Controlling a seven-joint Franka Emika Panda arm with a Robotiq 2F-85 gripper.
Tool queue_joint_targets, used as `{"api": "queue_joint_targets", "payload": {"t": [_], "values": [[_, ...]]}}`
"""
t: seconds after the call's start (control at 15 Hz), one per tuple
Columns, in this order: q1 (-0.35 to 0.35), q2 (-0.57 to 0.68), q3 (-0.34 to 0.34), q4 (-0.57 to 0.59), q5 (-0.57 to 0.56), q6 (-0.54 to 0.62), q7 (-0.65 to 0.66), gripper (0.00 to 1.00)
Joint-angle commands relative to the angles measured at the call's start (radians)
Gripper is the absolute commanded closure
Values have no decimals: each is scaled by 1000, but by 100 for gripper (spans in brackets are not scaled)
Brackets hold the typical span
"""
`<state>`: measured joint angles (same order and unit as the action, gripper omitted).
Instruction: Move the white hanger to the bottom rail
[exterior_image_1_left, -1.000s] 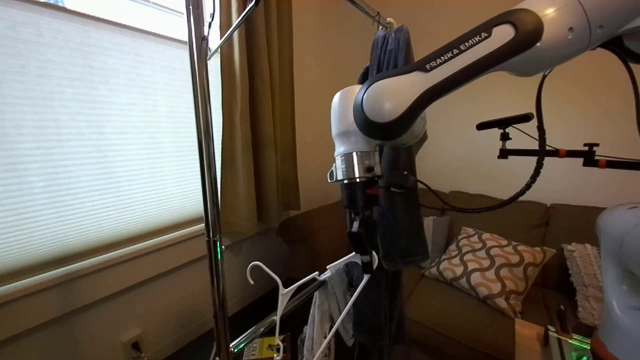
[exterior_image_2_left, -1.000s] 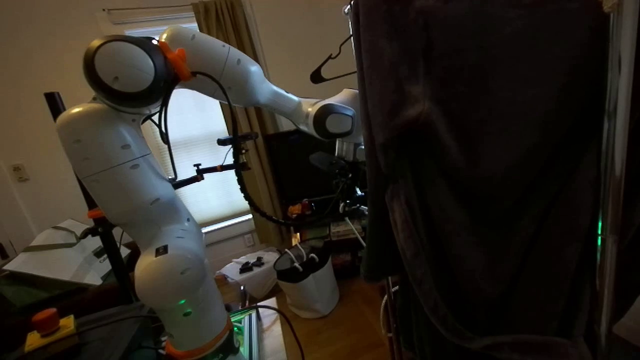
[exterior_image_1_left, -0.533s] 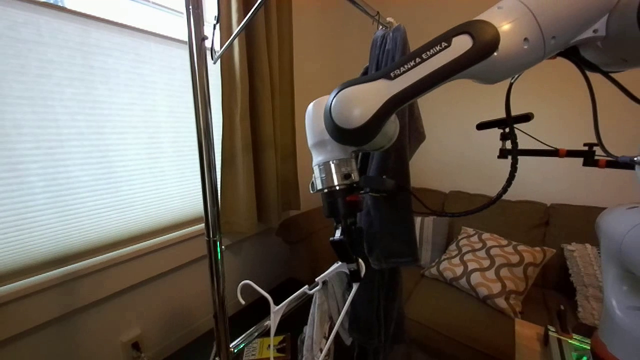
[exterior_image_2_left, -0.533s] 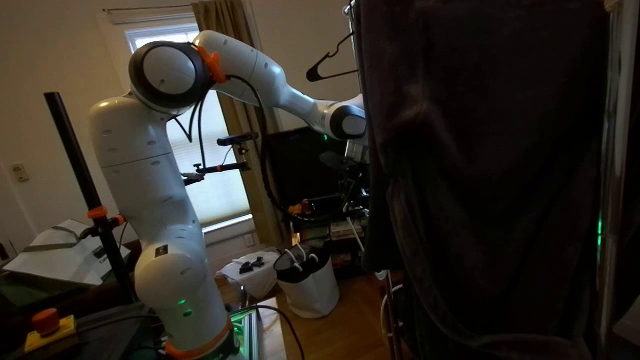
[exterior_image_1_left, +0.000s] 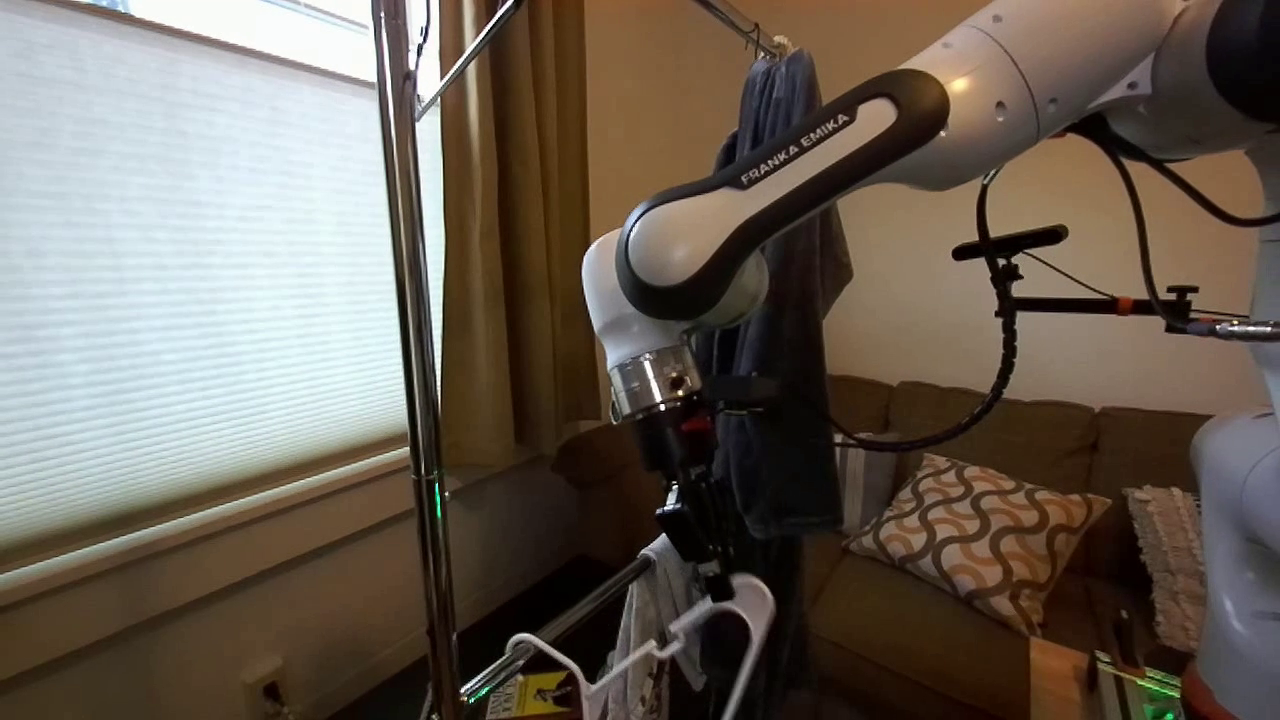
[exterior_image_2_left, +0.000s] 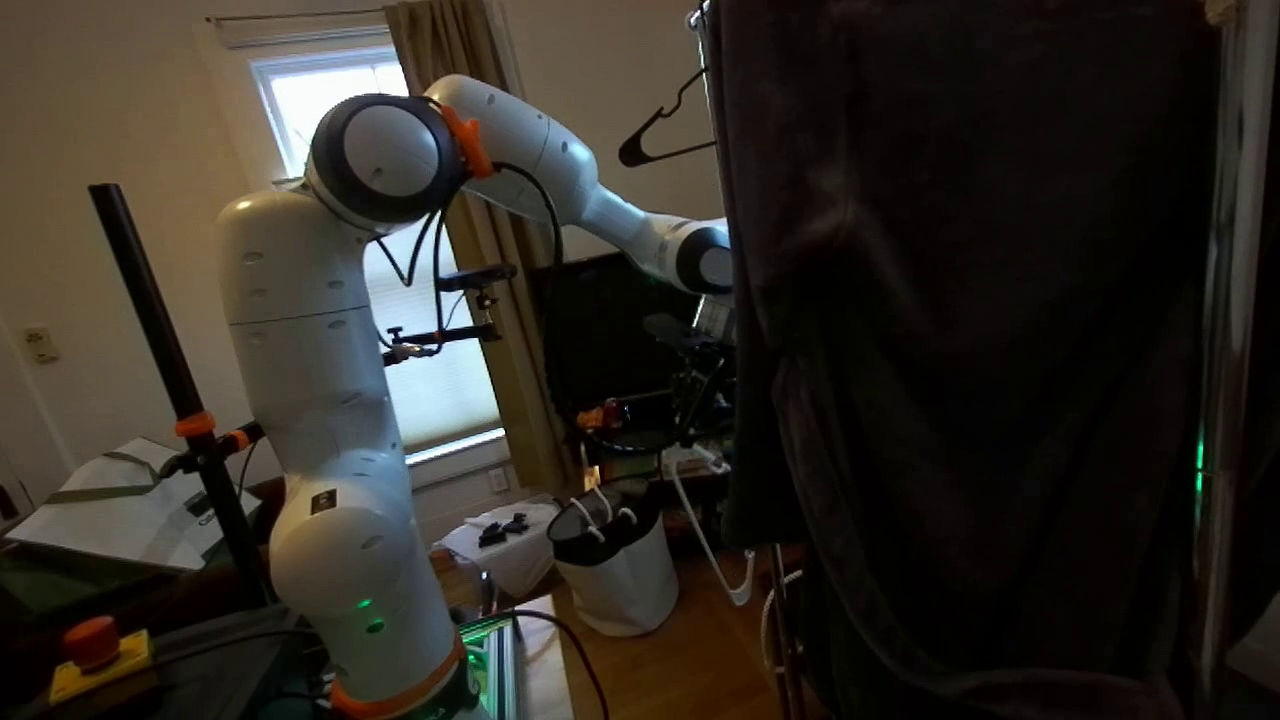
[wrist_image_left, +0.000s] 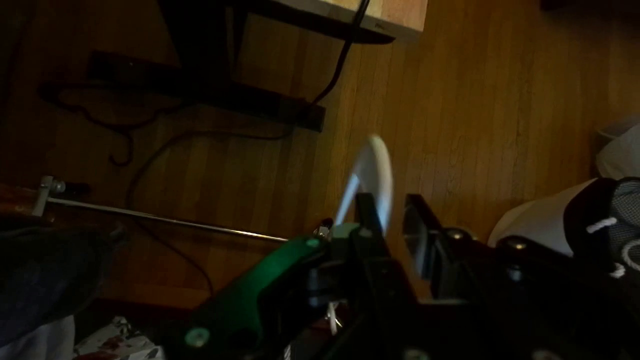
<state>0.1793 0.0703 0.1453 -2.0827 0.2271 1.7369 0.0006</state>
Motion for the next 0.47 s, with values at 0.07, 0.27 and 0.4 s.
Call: {"api": "queue_joint_targets", "payload": {"t": [0.07,0.27,0.4], "values": [[-16,-59,-1,-6,25,-34,27,38],[-25,-213,-5,-72,35,49,-15,16],[-23,-121,-1,6,12,13,-2,2]]}}
